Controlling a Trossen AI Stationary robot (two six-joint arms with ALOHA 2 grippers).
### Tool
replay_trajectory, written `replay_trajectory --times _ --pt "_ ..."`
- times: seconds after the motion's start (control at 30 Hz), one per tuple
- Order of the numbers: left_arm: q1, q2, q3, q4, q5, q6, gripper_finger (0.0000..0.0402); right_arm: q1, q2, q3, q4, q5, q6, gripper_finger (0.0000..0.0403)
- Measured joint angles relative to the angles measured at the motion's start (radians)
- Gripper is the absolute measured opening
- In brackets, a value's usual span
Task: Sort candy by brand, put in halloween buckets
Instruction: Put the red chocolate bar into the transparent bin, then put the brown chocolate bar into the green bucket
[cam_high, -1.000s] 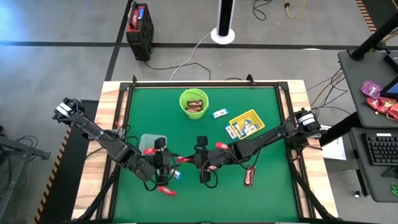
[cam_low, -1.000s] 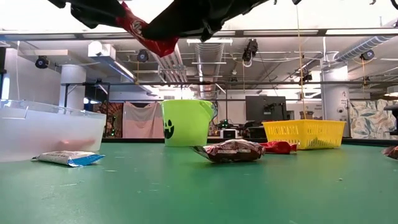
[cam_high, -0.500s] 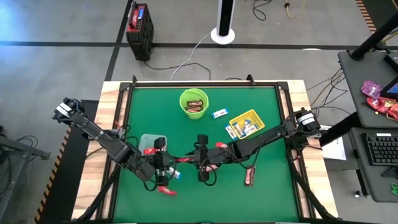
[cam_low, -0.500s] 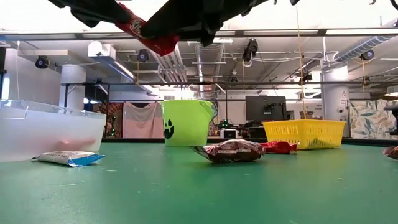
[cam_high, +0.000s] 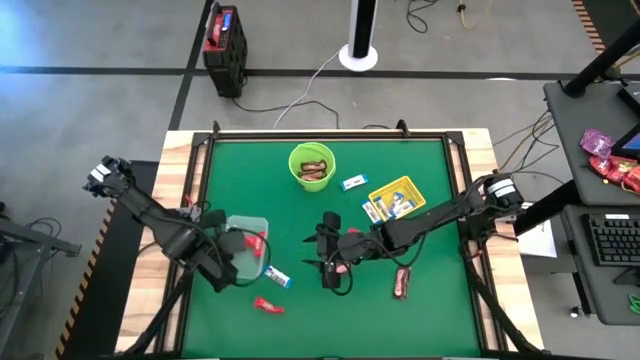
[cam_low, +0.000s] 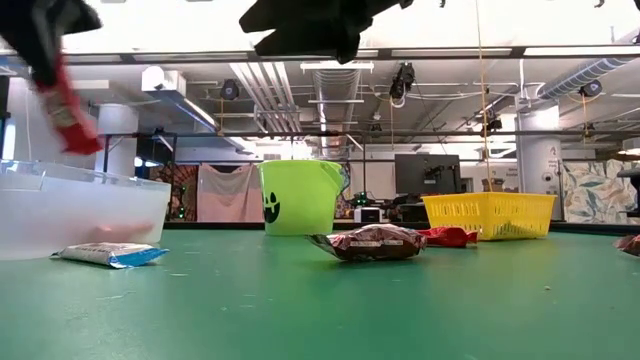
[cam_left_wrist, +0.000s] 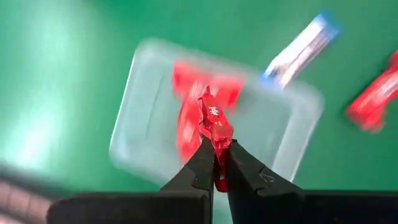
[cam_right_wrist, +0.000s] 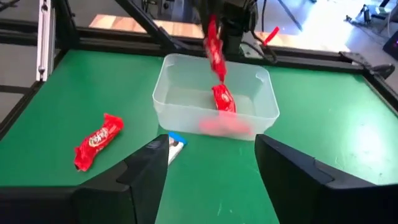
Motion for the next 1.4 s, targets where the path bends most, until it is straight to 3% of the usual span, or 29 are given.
replay_trajectory --times 0.2,0.6,0.83,1.03,1.2,1.4 --pt "0.000 0.001 -0.085 0.040 0.030 -0.052 0.0026 0.000 0.003 -0.001 -0.013 0.000 0.014 0.0241" --pt "-0.005 0.018 -0.119 0.059 0.018 -0.102 0.0144 0.001 0.003 0.000 -0.185 -0.026 0.112 0.0256" --pt "-0.087 0.013 -0.110 0.252 -0.217 0.011 0.0159 0.031 0.022 -0.001 -0.429 -0.140 0.210 0.0247" --pt "-0.143 0.016 -0.110 0.388 -0.415 0.091 0.0160 0.077 0.023 -0.001 -0.527 -0.139 0.234 0.0245" --pt "-0.163 0.016 -0.111 0.436 -0.493 0.123 0.0160 0.085 0.045 -0.004 -0.527 -0.120 0.237 0.0246" --pt "-0.164 0.016 -0.115 0.473 -0.504 0.145 0.0160 0.082 0.127 -0.006 -0.529 -0.062 0.235 0.0247"
